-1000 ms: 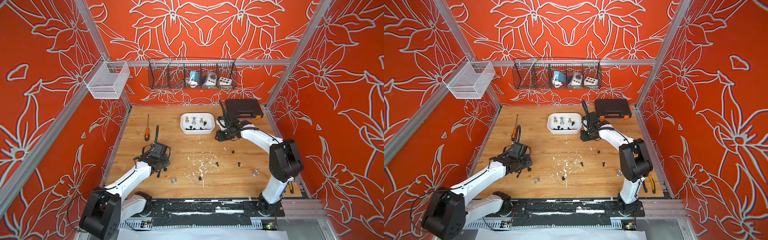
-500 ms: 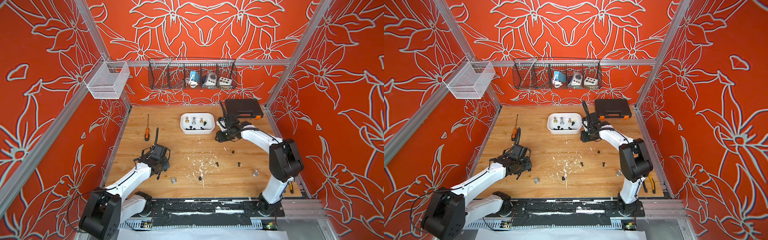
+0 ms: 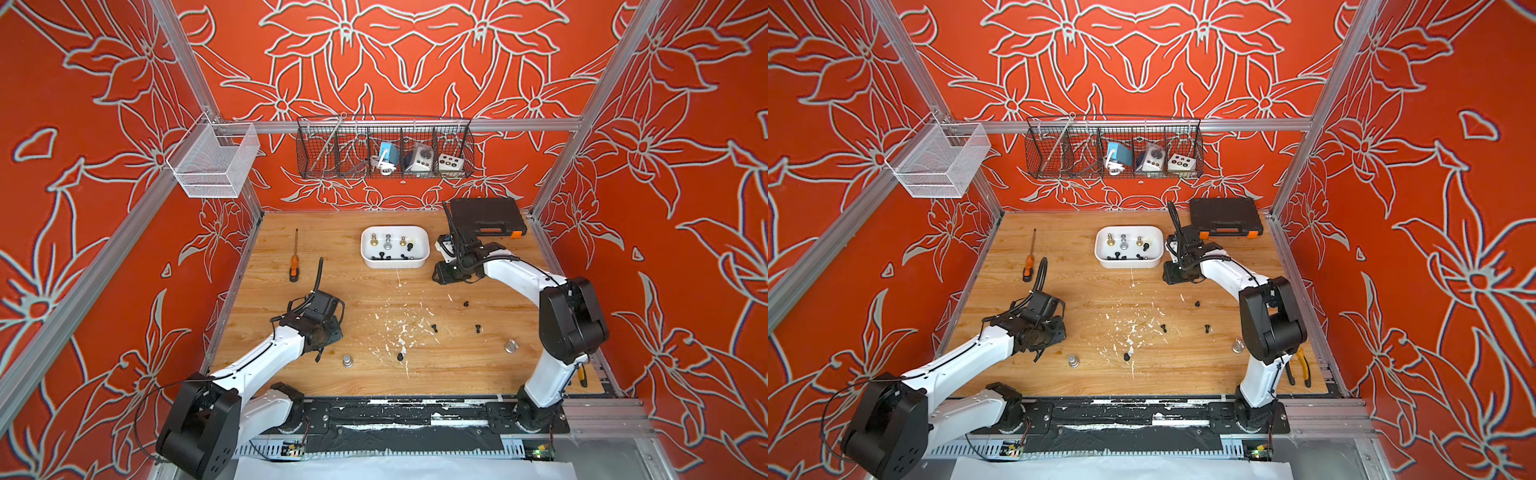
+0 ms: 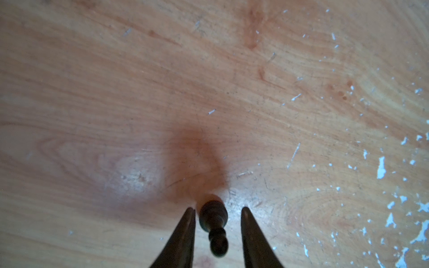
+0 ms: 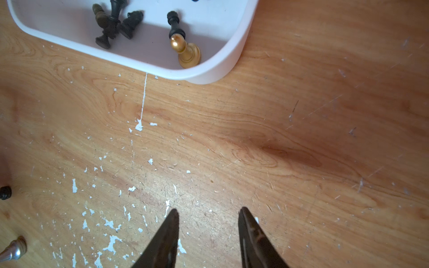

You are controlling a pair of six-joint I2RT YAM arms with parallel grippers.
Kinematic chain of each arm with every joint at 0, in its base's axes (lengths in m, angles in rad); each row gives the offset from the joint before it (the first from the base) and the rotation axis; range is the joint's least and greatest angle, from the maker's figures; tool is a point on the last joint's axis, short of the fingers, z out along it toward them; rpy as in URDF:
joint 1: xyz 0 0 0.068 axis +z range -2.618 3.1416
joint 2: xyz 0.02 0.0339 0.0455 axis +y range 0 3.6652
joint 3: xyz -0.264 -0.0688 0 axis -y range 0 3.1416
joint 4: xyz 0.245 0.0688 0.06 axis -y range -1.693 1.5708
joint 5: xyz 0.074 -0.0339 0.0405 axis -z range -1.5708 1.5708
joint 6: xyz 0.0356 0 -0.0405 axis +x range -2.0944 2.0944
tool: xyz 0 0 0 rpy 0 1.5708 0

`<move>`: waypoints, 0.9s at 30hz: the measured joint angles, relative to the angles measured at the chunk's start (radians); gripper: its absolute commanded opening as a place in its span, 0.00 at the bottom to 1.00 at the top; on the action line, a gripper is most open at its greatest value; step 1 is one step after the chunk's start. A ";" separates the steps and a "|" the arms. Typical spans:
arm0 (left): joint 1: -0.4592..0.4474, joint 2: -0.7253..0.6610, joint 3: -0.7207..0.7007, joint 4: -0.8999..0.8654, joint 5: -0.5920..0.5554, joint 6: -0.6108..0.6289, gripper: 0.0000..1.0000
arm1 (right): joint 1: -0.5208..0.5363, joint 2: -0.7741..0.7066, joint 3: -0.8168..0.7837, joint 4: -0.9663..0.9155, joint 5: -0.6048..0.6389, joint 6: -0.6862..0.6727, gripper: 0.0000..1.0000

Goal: Put the chess pieces into the storage box
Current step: Pick up the chess piece at the center of the board.

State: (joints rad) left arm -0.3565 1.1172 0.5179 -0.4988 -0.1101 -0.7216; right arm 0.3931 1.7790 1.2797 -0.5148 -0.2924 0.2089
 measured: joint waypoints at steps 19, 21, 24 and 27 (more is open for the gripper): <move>-0.030 0.018 0.000 -0.006 -0.020 -0.011 0.16 | -0.014 0.000 -0.008 0.001 -0.008 0.000 0.44; -0.030 0.018 0.000 -0.004 -0.021 -0.012 0.15 | -0.014 0.000 -0.008 0.001 -0.008 0.000 0.44; -0.030 0.018 0.000 0.000 -0.022 -0.011 0.14 | -0.014 0.000 -0.008 0.001 -0.008 0.000 0.44; -0.030 0.018 0.000 0.008 -0.023 -0.005 0.14 | -0.014 0.000 -0.008 0.000 -0.008 0.002 0.44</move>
State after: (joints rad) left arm -0.3866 1.1351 0.5179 -0.4904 -0.1326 -0.7261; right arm 0.3786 1.7790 1.2716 -0.5144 -0.3008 0.2104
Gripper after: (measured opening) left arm 0.140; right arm 0.444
